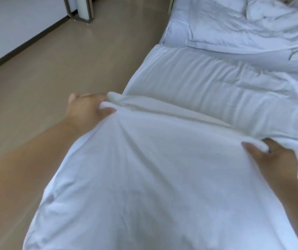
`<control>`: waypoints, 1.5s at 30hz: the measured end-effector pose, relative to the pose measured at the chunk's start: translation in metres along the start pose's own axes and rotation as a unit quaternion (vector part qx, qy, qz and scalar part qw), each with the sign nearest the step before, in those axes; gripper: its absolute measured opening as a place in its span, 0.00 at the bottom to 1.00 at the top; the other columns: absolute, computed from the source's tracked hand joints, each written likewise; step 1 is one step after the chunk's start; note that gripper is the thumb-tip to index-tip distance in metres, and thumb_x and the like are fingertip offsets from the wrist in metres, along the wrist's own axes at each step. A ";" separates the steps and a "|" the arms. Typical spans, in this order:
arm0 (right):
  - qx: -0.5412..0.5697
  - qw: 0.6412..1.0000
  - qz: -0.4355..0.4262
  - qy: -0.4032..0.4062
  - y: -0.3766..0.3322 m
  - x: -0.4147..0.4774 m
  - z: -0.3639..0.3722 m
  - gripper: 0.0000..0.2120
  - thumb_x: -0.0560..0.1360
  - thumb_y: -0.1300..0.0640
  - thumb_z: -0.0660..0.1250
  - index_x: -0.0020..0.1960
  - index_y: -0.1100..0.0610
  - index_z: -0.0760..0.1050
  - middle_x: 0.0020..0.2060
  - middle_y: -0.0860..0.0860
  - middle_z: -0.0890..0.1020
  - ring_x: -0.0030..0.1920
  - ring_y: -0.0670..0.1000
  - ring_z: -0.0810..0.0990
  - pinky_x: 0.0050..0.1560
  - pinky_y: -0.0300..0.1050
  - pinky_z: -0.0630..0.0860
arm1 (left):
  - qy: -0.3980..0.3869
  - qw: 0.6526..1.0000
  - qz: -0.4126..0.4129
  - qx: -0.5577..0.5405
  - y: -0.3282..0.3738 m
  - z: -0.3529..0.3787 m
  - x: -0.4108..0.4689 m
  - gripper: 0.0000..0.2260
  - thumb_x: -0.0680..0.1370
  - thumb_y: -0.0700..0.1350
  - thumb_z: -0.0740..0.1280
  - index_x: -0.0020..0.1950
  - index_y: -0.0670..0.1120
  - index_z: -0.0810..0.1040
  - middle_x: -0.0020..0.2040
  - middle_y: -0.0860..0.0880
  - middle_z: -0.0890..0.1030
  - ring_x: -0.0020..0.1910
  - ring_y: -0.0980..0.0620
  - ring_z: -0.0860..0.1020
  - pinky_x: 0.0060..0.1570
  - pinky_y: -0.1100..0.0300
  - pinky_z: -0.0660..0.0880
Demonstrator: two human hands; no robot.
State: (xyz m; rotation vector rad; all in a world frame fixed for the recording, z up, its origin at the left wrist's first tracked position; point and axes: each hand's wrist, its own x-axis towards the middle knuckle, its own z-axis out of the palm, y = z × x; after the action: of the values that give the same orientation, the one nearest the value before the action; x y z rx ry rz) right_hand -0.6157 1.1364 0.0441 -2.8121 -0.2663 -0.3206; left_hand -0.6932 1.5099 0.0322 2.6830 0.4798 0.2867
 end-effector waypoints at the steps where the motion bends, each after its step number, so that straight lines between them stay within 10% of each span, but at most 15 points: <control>1: -0.018 1.000 0.012 -0.004 0.001 0.018 0.001 0.36 0.60 0.33 0.52 0.40 0.67 0.75 0.33 0.67 0.80 0.40 0.66 0.80 0.43 0.52 0.69 | -0.008 0.999 -0.002 0.039 0.008 0.007 0.018 0.18 0.76 0.59 0.59 0.52 0.47 0.77 0.48 0.46 0.79 0.57 0.46 0.71 0.55 0.60 0.54; 5: -0.135 0.985 0.035 -0.106 0.010 0.051 0.054 0.27 0.73 0.41 0.61 0.58 0.64 0.73 0.54 0.66 0.76 0.59 0.63 0.71 0.62 0.56 0.63 | -0.149 0.968 -0.045 0.197 0.008 0.079 0.038 0.20 0.79 0.55 0.55 0.70 0.51 0.64 0.71 0.46 0.64 0.72 0.47 0.57 0.71 0.52 0.49; 10: -0.196 0.936 0.078 -0.282 0.012 -0.009 0.155 0.29 0.81 0.47 0.45 0.75 0.53 0.36 0.75 0.53 0.41 0.75 0.55 0.40 0.71 0.63 0.40 | -0.193 0.964 -0.184 0.023 -0.002 0.159 -0.047 0.28 0.80 0.57 0.48 0.75 0.53 0.40 0.77 0.49 0.42 0.76 0.50 0.44 0.72 0.50 0.43; 20: -0.146 0.950 0.032 -0.275 0.062 -0.053 0.096 0.31 0.74 0.40 0.38 0.75 0.48 0.44 0.76 0.47 0.45 0.75 0.46 0.43 0.72 0.52 0.36 | -0.128 0.983 -0.132 0.003 0.022 0.148 -0.075 0.25 0.80 0.52 0.55 0.74 0.43 0.60 0.75 0.42 0.57 0.74 0.43 0.55 0.70 0.46 0.50; 26: -0.105 0.952 0.127 -0.257 0.160 -0.100 0.017 0.42 0.63 0.37 0.31 0.74 0.47 0.52 0.75 0.45 0.50 0.75 0.44 0.46 0.72 0.47 0.36 | -0.209 0.978 -0.016 0.007 0.093 0.186 -0.096 0.44 0.63 0.67 0.47 0.67 0.38 0.71 0.68 0.37 0.70 0.66 0.36 0.66 0.63 0.36 0.63; 29: -0.113 0.950 0.178 -0.230 0.228 -0.120 -0.014 0.24 0.79 0.46 0.49 0.74 0.48 0.54 0.75 0.45 0.52 0.75 0.43 0.50 0.73 0.47 0.40 | -0.201 0.977 -0.007 -0.077 0.155 0.220 -0.108 0.45 0.60 0.64 0.54 0.68 0.35 0.67 0.64 0.32 0.71 0.60 0.30 0.71 0.59 0.34 0.66; 33: -0.118 0.950 0.147 -0.249 0.312 -0.148 -0.034 0.23 0.67 0.43 0.52 0.49 0.45 0.82 0.52 0.42 0.82 0.51 0.41 0.81 0.59 0.45 0.61 | -0.246 0.959 0.078 -0.115 0.278 0.238 -0.144 0.44 0.62 0.66 0.53 0.66 0.36 0.70 0.62 0.31 0.73 0.58 0.30 0.73 0.58 0.34 0.67; 39: -0.017 0.997 0.061 -0.031 0.500 -0.149 -0.079 0.13 0.78 0.48 0.51 0.53 0.49 0.72 0.44 0.45 0.84 0.47 0.43 0.78 0.47 0.34 0.71 | -0.121 0.961 0.232 -0.090 0.522 0.304 -0.151 0.29 0.76 0.57 0.50 0.52 0.35 0.80 0.53 0.35 0.80 0.53 0.33 0.78 0.53 0.36 0.69; 42: -0.060 0.983 0.170 -0.040 0.596 -0.137 -0.114 0.17 0.75 0.56 0.56 0.62 0.54 0.71 0.60 0.54 0.78 0.56 0.51 0.79 0.51 0.38 0.75 | -0.166 0.944 0.276 -0.072 0.638 0.346 -0.151 0.20 0.79 0.50 0.55 0.59 0.38 0.77 0.58 0.40 0.79 0.58 0.40 0.77 0.58 0.46 0.69; 45: -0.105 0.946 0.264 -0.155 0.679 -0.112 -0.134 0.23 0.80 0.60 0.52 0.74 0.49 0.55 0.75 0.47 0.52 0.72 0.51 0.58 0.67 0.43 0.62 | -0.302 0.924 0.237 -0.012 0.710 0.399 -0.155 0.21 0.81 0.53 0.53 0.72 0.48 0.61 0.71 0.49 0.67 0.64 0.51 0.72 0.63 0.62 0.62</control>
State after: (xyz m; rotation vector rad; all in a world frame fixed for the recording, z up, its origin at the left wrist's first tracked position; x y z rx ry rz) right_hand -0.6032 0.4412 -0.0426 -2.9874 0.4823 0.2309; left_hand -0.5257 0.7021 -0.0501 2.6369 -0.3590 -0.4012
